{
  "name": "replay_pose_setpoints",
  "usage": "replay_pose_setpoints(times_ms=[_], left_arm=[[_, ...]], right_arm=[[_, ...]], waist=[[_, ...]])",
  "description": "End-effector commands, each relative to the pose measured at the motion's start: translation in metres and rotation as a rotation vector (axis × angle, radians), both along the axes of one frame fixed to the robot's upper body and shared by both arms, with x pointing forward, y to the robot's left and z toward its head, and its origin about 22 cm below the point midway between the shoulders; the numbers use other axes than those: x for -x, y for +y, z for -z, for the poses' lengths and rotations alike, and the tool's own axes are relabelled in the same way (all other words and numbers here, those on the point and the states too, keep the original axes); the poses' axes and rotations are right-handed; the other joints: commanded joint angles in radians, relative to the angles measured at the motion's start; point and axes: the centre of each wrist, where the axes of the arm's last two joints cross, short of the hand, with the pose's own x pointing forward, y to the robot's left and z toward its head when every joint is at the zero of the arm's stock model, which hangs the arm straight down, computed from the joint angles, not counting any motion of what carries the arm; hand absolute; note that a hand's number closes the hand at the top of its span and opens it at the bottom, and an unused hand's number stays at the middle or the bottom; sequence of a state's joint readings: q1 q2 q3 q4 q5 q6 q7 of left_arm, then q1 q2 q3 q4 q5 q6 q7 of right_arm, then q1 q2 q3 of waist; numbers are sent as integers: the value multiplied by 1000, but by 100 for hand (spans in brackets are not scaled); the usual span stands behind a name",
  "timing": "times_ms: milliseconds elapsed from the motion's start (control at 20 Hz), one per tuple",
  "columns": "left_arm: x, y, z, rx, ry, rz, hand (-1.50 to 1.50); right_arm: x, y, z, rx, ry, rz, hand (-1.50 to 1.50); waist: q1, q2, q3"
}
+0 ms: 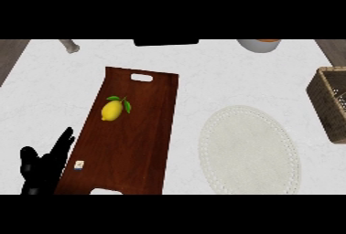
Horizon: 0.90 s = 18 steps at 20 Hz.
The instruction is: Pick the squash from the placemat and place it in the basket
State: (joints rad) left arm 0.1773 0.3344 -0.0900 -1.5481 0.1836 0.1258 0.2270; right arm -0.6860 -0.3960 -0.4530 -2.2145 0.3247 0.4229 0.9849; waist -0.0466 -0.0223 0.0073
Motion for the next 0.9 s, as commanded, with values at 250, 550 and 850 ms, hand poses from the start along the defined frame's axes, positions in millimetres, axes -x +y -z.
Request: replay_pose_setpoints(times_ms=[250,550,850], left_arm=[[6,-16,26,20,134,6,0],[-8,-15,17,24,113,57,0],[0,-11,15,34,119,23,0]], right_arm=[[2,-70,-72,31,104,111,150],[-36,-104,-69,19,167,127,150],[-58,-123,-36,-105,192,91,150]], waist=[[19,17,-9],[51,27,-8],[58,24,-7]])
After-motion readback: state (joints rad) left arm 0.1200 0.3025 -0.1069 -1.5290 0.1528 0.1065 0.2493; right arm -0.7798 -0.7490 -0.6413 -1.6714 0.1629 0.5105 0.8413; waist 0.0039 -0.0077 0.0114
